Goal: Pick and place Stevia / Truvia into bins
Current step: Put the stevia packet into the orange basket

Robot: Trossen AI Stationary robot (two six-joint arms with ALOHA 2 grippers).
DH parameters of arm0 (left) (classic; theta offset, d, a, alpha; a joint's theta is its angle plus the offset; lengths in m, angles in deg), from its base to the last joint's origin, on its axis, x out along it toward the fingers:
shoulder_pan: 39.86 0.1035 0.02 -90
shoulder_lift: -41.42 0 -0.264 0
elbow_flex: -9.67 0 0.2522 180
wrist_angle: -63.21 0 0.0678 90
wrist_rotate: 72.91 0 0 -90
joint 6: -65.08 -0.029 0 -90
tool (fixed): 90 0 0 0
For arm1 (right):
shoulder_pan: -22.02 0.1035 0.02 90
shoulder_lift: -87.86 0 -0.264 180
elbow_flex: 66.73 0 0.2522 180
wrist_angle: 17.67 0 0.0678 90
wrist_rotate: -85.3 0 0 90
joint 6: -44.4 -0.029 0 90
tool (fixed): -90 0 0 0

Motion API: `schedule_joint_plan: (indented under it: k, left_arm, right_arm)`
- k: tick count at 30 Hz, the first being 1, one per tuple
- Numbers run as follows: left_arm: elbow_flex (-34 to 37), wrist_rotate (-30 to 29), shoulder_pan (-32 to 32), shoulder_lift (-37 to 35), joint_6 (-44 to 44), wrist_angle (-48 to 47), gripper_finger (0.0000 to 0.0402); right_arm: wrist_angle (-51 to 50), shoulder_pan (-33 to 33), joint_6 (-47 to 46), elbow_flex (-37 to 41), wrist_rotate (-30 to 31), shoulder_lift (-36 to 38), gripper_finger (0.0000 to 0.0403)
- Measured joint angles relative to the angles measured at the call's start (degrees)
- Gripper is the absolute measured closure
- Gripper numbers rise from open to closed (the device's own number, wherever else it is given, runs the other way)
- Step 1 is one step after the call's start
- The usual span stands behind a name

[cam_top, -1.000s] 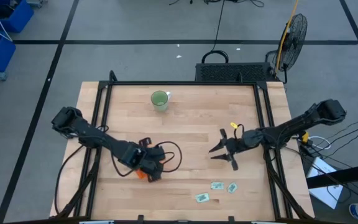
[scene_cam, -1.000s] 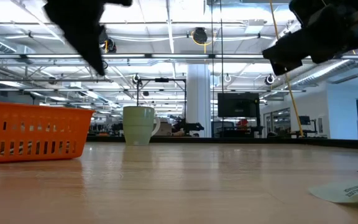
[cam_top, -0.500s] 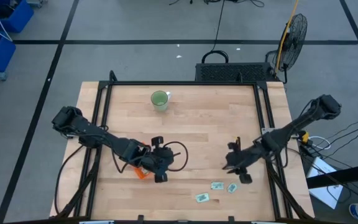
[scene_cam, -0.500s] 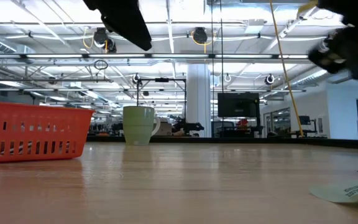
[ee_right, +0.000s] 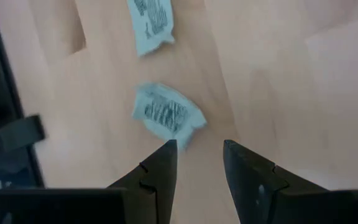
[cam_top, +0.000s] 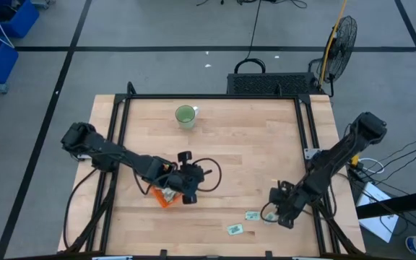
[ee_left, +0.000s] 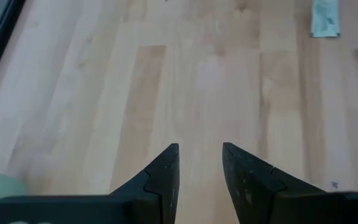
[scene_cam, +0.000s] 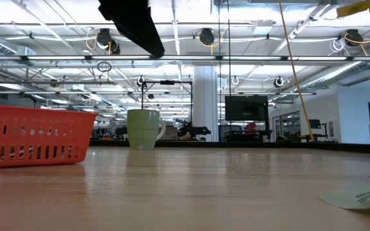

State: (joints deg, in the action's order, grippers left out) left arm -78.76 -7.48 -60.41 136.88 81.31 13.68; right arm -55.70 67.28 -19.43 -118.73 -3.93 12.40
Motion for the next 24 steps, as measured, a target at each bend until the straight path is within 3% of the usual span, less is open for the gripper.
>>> schedule_joint_plan:
  k: [10,24]
  left_arm:
    - [0.0,0.0,2.3,0.0,-0.1,0.0,0.0273]
    - [0.0,0.2,2.5,0.0,0.5,0.0,0.0273]
  right_arm:
    - [3.5,0.0,-1.8,-0.2,-0.9,-7.4,0.0280]
    - [6.2,-0.2,-6.0,0.0,-0.7,-3.8,0.0280]
